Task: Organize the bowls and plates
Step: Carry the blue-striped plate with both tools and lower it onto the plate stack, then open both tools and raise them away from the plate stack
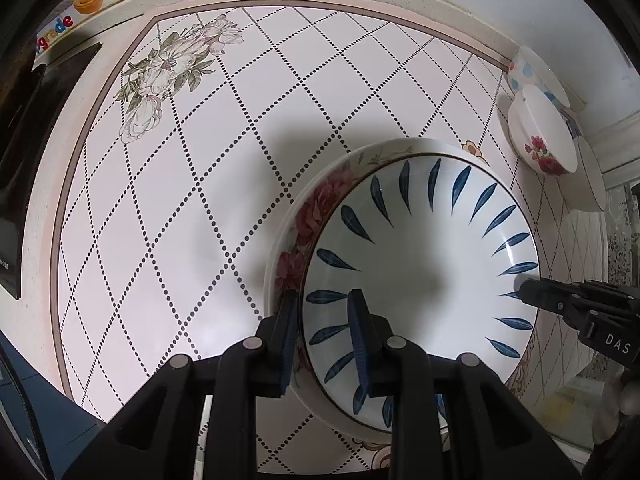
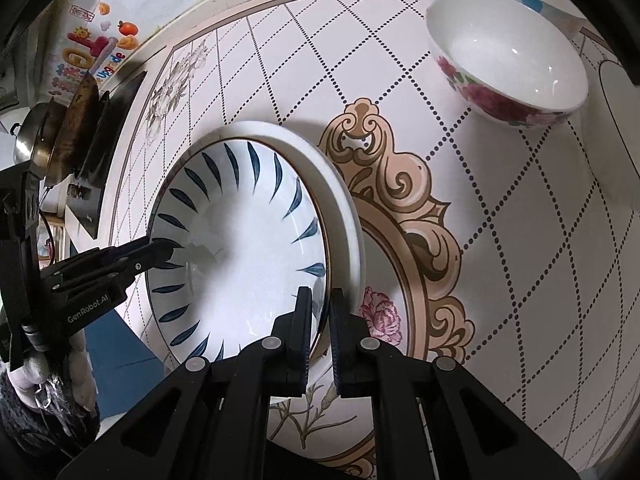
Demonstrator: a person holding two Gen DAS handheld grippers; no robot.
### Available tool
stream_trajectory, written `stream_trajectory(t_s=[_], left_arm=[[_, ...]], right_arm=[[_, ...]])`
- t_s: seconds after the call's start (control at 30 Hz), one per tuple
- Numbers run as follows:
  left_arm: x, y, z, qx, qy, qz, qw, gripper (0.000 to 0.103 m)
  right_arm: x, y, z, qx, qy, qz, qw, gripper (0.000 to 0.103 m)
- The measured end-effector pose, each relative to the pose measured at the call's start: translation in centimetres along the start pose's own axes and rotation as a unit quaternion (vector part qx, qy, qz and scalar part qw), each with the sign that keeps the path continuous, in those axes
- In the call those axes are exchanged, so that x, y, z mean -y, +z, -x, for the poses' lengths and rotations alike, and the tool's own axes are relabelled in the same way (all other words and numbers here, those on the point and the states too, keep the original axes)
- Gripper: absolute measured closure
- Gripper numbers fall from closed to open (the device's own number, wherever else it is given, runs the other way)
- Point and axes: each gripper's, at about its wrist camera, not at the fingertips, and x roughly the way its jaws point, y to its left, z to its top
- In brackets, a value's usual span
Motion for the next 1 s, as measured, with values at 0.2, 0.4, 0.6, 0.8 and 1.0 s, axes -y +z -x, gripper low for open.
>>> stream_trajectory(t_s=[0.2,0.4,0.6,0.8,1.0], left_arm=[[0.0,0.2,-0.3,0.001,-0.002,0.007,1.0,0.081],[-0.2,0.2,-0.2,-0.002,-0.007,0.008,0.9999,0.08],[-0.2,0.3,0.0,-0.01,-0.001,0.006,0.9999,0.08],[0.7,-0.5,2.9,0.022,0.024,-0.011,0.9994,0.08],[1.7,-1.9,7.7,0.057,0.014,-0.025,0.998,0.072]], right_arm=[[-0.1,0.3,0.1,0.003,-0.008,0.002,1.0,0.092],[-0.7,0.5,0.1,0.004,-0.026,-0.006,1.0,0.091],[-0.8,0.3,-0.1,0.006,-0.035,-0.027,0.999,0.09],[-1.6,-0.3,0.1,0.009,-0.061,-0.028,0.998,0.089],[-4.2,-2.2,3.6,0.046,-0.087,-0.009,0.995,0.069]])
